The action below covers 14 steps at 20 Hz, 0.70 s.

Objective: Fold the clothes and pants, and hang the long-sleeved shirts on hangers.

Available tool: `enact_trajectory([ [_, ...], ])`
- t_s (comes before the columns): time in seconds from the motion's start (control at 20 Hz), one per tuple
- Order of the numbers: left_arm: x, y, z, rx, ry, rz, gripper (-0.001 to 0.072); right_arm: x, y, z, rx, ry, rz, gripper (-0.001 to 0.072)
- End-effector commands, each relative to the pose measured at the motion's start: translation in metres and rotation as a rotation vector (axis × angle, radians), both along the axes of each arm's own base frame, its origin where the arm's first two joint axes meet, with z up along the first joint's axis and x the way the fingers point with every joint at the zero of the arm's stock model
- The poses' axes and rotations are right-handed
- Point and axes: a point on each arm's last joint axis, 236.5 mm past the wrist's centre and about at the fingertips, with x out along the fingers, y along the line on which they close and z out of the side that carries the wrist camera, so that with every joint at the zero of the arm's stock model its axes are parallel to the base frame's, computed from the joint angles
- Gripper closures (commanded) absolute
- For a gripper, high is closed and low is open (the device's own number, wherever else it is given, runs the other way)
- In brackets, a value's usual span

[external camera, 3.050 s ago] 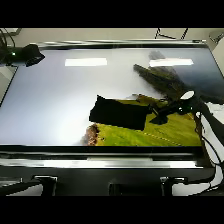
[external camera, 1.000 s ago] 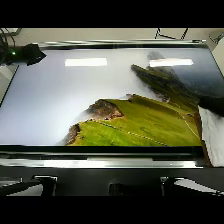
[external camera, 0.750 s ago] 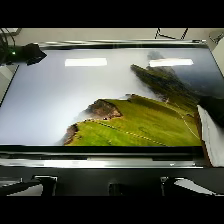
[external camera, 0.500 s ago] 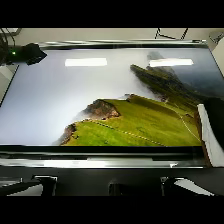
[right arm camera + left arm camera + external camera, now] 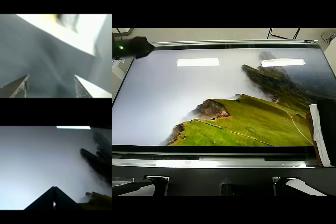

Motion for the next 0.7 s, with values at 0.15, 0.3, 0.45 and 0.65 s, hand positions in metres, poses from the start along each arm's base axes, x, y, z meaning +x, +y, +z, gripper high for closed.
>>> enact_trajectory([
  [0.15,0.02,0.063,-0.064,0.354,0.166,0.255,0.066,0.222,0.137,0.159,-0.336,-0.471,0.497,0.0103],
  [0.3,-0.041,0.044,-0.181,0.348,0.681,0.141,0.001,0.239,0.268,0.054,0.031,-0.206,0.735,0.0082],
  [0.45,-0.08,0.021,-0.232,0.314,0.803,0.063,0.001,0.218,0.346,-0.02,0.21,0.074,0.917,0.0081],
  [0.65,-0.084,0.018,-0.245,0.315,0.719,0.082,0.0011,0.221,0.357,-0.037,0.123,0.142,0.941,0.0012],
])
